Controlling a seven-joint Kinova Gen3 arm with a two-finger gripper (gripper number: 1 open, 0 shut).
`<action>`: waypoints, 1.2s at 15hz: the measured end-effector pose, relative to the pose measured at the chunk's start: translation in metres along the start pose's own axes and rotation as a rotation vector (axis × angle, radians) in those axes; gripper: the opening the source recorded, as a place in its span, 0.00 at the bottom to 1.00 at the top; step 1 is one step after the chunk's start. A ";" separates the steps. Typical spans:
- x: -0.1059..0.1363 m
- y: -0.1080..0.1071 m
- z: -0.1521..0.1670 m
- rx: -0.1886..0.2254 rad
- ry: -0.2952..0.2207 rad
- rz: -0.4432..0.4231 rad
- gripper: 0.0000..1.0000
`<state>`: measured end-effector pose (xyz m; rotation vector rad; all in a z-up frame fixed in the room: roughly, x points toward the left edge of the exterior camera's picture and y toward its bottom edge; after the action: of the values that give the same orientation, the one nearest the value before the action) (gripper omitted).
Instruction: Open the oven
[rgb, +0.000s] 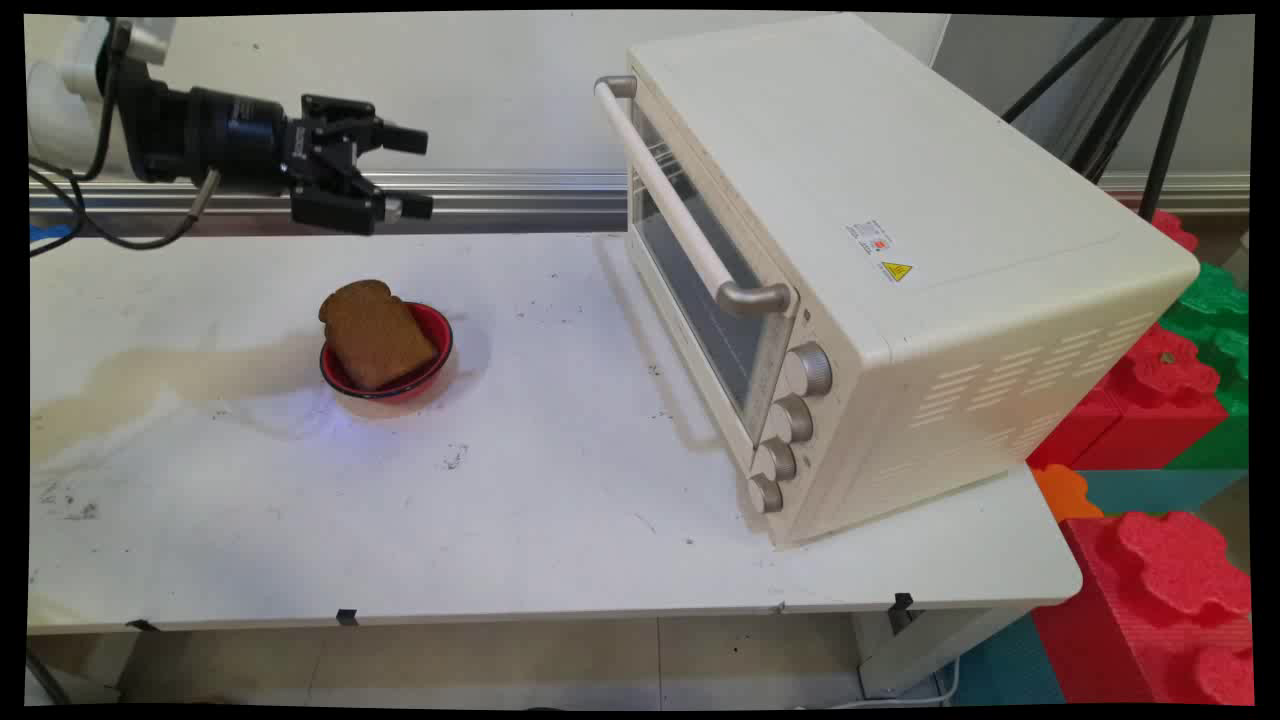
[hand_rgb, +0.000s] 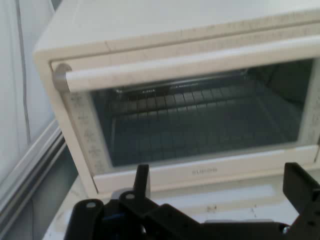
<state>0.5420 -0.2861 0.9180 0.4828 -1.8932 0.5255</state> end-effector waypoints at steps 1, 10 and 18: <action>0.004 0.000 0.002 0.001 0.008 0.000 1.00; 0.041 -0.003 0.027 0.001 0.082 -0.007 1.00; 0.074 0.000 0.072 -0.015 0.121 -0.009 1.00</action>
<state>0.4614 -0.3327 0.9626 0.4397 -1.7775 0.5223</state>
